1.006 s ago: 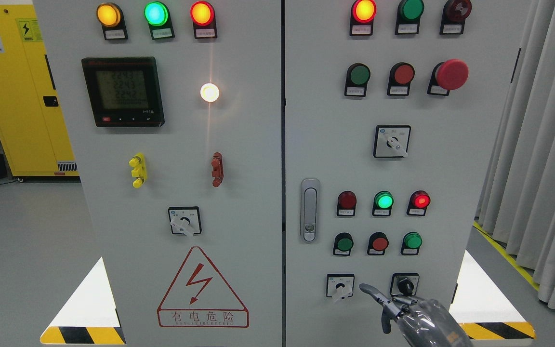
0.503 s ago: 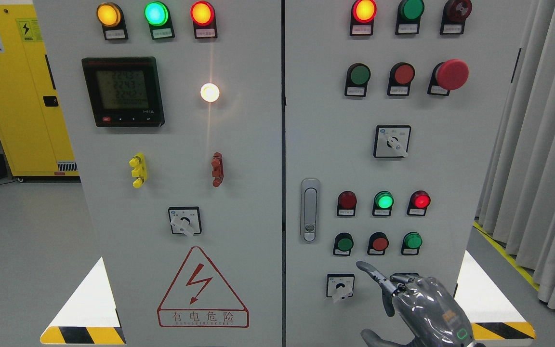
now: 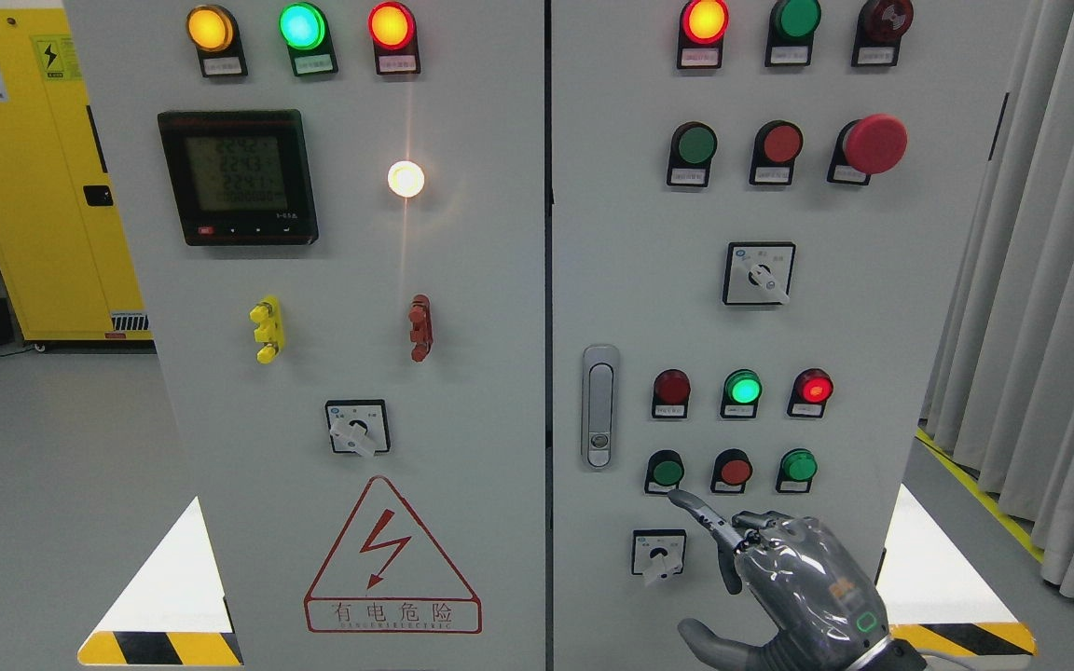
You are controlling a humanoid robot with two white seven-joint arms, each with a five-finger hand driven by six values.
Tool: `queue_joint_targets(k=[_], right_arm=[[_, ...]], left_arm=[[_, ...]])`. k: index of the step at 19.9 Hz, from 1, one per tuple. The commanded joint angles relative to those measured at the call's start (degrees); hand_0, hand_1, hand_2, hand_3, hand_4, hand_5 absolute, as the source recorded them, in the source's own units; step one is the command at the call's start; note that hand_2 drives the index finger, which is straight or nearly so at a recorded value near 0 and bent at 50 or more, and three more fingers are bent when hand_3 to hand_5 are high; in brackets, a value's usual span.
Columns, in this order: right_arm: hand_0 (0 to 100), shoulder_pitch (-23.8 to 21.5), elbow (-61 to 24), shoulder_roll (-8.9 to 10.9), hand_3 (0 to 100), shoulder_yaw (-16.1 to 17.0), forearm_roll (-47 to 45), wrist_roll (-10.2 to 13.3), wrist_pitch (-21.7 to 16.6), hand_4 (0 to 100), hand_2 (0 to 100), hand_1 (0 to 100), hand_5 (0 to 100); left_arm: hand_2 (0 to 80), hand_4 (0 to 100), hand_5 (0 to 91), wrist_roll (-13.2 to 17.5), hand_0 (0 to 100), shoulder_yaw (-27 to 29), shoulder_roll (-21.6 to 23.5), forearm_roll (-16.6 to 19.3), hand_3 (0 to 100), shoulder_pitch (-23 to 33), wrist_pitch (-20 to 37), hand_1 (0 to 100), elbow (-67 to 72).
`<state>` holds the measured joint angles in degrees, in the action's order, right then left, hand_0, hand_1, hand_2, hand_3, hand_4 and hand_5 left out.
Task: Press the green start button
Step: 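Raise the right hand toward the lower green push button, index finger extended, then press the green push button inward with the right index finger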
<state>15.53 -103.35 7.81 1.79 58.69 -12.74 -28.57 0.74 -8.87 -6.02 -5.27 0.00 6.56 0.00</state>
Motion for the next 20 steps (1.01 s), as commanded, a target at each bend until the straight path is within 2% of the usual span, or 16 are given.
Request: queue_joint_targets(k=[1, 17, 20], right_arm=[[21, 1.95, 3.59, 0.19, 81, -0.47, 0.11, 0.44, 0.01, 66, 0, 65, 66], [24, 4.24, 8.78, 0.19, 78, -0.03, -0.25, 0.70, 0.19, 65, 0, 64, 65], [24, 4.33, 8.78, 0.28, 78, -0.03, -0.42, 0.79, 1.76, 65, 0, 64, 65]], left_arm=[[0.0, 0, 0.0, -0.04, 12, 0.08, -0.04, 0.00, 0, -1.58, 0.03, 56, -1.58], [0.0, 0, 0.0, -0.04, 12, -0.01, -0.04, 0.00, 0, -1.67, 0.03, 56, -1.58], [0.0, 0, 0.0, -0.04, 12, -0.01, -0.04, 0.00, 0, -1.58, 0.03, 56, -1.58]])
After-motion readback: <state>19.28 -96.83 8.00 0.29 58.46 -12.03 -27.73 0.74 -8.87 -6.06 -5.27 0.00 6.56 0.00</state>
